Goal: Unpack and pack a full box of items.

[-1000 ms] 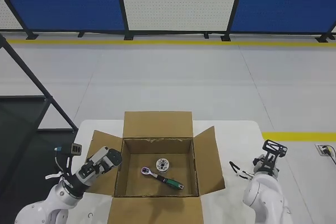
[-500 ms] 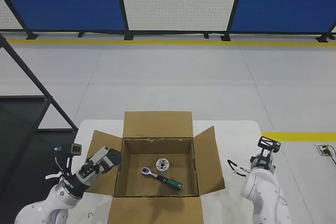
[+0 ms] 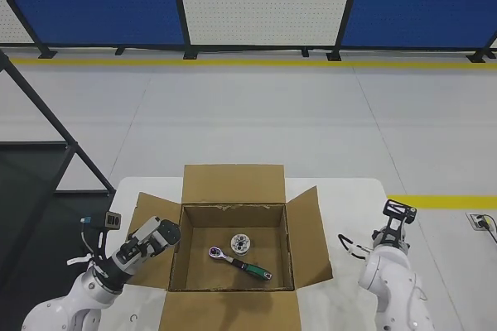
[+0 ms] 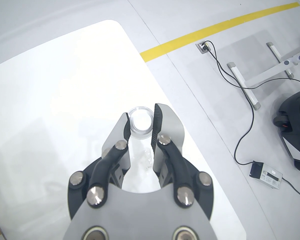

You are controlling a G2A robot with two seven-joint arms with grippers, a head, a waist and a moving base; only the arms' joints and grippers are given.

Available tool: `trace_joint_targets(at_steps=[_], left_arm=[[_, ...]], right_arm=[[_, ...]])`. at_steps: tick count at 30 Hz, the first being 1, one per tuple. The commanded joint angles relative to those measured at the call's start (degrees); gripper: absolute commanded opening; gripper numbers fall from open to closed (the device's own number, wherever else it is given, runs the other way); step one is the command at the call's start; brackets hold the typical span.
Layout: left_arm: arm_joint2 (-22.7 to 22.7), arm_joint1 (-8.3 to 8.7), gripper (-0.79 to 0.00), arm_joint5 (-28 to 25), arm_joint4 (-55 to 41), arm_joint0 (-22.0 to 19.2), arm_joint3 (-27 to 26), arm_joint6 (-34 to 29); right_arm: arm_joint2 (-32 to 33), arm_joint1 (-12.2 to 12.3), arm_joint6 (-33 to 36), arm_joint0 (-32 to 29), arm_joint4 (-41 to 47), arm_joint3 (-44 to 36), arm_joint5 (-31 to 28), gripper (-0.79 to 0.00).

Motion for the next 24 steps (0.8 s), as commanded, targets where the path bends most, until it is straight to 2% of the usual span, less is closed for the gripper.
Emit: trace_joint_targets(at_steps=[1,10,24], left_arm=[[0.00,0.00,0.000,0.00,0.00,0.00,0.00,0.00],[0.00,0.00,0.000,0.00,0.00,0.00,0.00,0.00],[0.00,0.00,0.000,0.00,0.00,0.00,0.00,0.00]], right_arm=[[0.37,-0.01,0.57,-0.11,-0.29,-0.23,0.24,-0.785],[3.89,0.19,2.82,-1.82,-0.07,-3.62,-0.34,-0.785],[10.82,0.70,2.40,-11.98,6.21,-15.35,-6.82,-0.785]])
